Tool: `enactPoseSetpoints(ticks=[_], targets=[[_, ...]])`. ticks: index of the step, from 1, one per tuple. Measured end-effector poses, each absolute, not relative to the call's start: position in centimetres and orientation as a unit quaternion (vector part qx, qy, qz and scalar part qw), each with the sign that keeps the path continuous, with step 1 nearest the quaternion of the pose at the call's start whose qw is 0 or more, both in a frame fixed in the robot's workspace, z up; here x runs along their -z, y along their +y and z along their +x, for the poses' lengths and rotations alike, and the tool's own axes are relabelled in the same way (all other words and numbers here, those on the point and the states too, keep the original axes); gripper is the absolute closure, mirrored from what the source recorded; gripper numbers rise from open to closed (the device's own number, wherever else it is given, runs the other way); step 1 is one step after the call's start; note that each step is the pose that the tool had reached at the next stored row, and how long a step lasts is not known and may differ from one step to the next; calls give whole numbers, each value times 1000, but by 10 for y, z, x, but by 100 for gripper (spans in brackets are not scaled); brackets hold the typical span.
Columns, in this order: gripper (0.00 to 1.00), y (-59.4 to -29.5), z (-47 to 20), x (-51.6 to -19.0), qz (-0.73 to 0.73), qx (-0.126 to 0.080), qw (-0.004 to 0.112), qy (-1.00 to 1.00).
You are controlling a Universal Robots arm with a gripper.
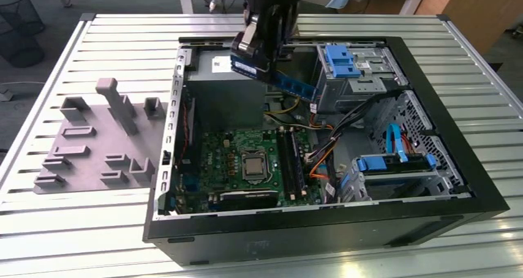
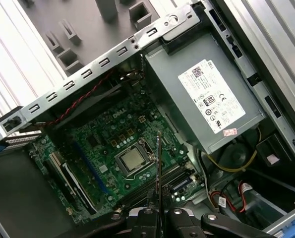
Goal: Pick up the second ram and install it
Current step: 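Insert the second ram into the second slot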
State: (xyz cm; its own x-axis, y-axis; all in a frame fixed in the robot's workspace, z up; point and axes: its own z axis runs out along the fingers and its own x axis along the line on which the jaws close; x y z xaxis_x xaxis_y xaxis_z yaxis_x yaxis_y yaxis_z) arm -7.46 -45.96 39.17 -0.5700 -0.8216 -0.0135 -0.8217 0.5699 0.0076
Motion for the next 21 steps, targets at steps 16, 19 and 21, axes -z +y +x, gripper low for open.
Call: enactPoseSetpoints(ticks=[16,19,21], targets=[[86,-460,-75,-389,-357,-4,4,934],[86,-460,-75,-388,-333,-3,4,943],[86,-460,-75,-388,-319,-3,4,948]])
